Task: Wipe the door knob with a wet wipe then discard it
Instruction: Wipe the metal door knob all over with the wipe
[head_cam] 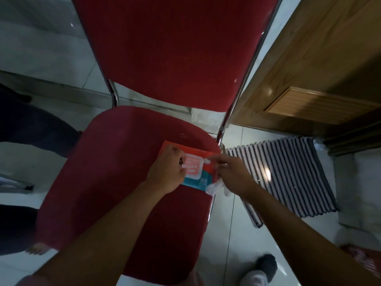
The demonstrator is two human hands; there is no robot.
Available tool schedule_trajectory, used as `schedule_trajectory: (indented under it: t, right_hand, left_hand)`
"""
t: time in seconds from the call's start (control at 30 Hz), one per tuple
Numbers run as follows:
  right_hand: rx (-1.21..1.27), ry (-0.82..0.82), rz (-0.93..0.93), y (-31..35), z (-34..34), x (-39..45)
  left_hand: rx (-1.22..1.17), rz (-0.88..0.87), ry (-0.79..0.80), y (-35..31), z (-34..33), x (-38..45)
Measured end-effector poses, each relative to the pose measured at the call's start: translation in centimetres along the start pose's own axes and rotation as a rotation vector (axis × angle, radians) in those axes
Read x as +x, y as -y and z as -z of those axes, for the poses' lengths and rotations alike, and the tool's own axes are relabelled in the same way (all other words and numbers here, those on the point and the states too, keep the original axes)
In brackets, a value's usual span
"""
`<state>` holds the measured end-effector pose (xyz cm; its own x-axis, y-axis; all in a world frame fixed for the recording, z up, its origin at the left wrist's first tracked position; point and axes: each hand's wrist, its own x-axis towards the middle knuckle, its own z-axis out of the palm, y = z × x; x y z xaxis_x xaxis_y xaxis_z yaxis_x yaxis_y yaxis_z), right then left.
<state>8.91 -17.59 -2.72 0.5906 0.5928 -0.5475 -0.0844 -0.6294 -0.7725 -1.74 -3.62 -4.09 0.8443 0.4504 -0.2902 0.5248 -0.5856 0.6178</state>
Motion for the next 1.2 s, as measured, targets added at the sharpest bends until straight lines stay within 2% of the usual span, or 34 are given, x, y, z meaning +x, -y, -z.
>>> schedule_trajectory:
  t: [0.1, 0.27, 0.37, 0.57, 0.73, 0.83, 0.93, 1.07, 1.13, 1.2]
  right_hand:
    - [0.096, -0.089, 0.033, 2.1, 3.1, -1.9]
    - [0.299, -0.253, 0.060, 6.1, 10.1, -5.9]
    - [0.357, -0.324, 0.089, 8.6, 15.2, -8.9]
    - [0.388, -0.407, 0.166, 11.9, 26.3, -15.4]
    - [0.252, -0.493, 0.301, 14.3, 36.1, -22.3]
    - [0.204, -0.558, 0.361, 14.8, 41.6, -26.2]
    - [0.173, -0.606, 0.399, 14.8, 45.7, -28.8]
    - [0.098, -0.749, 0.431, 14.2, 51.0, -31.9]
    - [0.125, -0.806, 0.471, 14.2, 53.0, -33.1]
    - [0.249, -0.779, 0.531, 14.1, 54.6, -34.1]
  left_hand:
    - [-0.155, -0.023, 0.073, -4.0, 1.0, 0.1]
    - [-0.539, -0.049, 0.280, -13.4, 3.2, -0.2]
    - [-0.426, -0.212, 0.274, -19.8, 5.0, 0.1]
    - [-0.310, -0.388, 0.234, -33.9, 8.0, 0.8]
    - [-0.200, -0.579, 0.140, -46.0, 9.6, 1.0]
    - [-0.215, -0.631, 0.069, -52.8, 10.1, 0.9]
    - [-0.188, -0.687, 0.018, -57.6, 10.4, 0.8]
    - [-0.197, -0.731, -0.041, -63.5, 9.9, -0.1]
    - [-0.205, -0.734, -0.043, -65.6, 9.3, -0.2]
    - [-0.198, -0.741, -0.019, -67.4, 8.5, -0.4]
